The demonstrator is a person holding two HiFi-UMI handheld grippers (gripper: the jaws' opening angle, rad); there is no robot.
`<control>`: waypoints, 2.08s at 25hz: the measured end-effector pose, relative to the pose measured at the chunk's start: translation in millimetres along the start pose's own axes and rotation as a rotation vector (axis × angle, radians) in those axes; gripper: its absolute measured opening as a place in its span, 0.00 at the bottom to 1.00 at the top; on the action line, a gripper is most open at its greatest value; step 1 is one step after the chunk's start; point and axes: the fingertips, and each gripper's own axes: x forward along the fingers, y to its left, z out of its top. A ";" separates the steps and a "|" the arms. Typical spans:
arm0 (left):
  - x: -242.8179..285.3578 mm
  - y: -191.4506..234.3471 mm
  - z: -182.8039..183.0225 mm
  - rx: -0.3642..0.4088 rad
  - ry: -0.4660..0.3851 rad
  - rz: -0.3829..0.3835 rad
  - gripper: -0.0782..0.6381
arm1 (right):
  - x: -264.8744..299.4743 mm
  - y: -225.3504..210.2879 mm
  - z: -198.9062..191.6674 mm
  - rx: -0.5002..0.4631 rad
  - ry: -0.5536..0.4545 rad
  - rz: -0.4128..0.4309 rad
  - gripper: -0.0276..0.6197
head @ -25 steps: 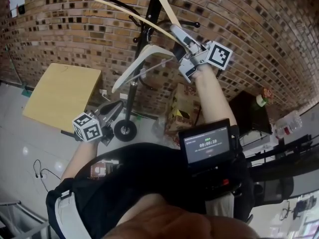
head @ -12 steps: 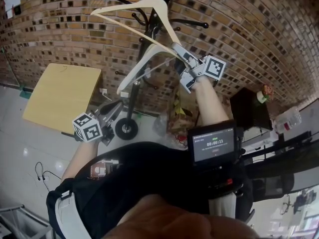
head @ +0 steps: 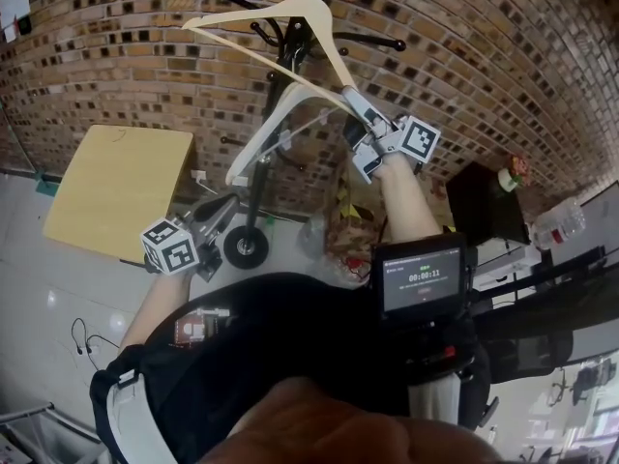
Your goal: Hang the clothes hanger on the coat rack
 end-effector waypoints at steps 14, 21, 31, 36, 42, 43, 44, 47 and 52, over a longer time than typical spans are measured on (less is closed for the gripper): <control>19.2 -10.7 -10.1 -0.004 0.030 -0.040 0.10 | -27.1 4.7 5.4 -0.060 -0.046 -0.018 0.35; 18.9 -7.2 -12.8 -0.008 0.036 -0.026 0.10 | -17.2 14.1 -3.2 -0.155 0.002 -0.003 0.15; 24.5 -10.7 -14.6 -0.003 0.040 -0.032 0.10 | -17.5 2.5 4.3 -0.115 -0.033 -0.016 0.27; 28.6 -9.9 -18.6 -0.001 0.045 -0.029 0.10 | -41.2 -15.9 -3.0 -0.070 -0.048 -0.041 0.36; 50.2 -26.1 -25.7 0.020 0.055 -0.036 0.10 | -92.7 -16.6 -11.0 -0.073 -0.042 -0.046 0.37; 55.3 -31.3 -27.4 0.026 0.057 -0.038 0.10 | -106.4 -16.8 -12.7 -0.082 -0.040 -0.054 0.37; 60.7 -36.4 -29.7 0.032 0.061 -0.040 0.10 | -121.5 -17.2 -14.5 -0.095 -0.038 -0.065 0.37; 79.3 -50.3 -39.8 0.040 0.076 -0.046 0.10 | -170.6 -19.8 -21.8 -0.145 -0.025 -0.115 0.34; 124.1 -74.2 -65.2 0.066 0.115 -0.070 0.10 | -260.9 -34.0 -44.3 -0.258 0.033 -0.264 0.25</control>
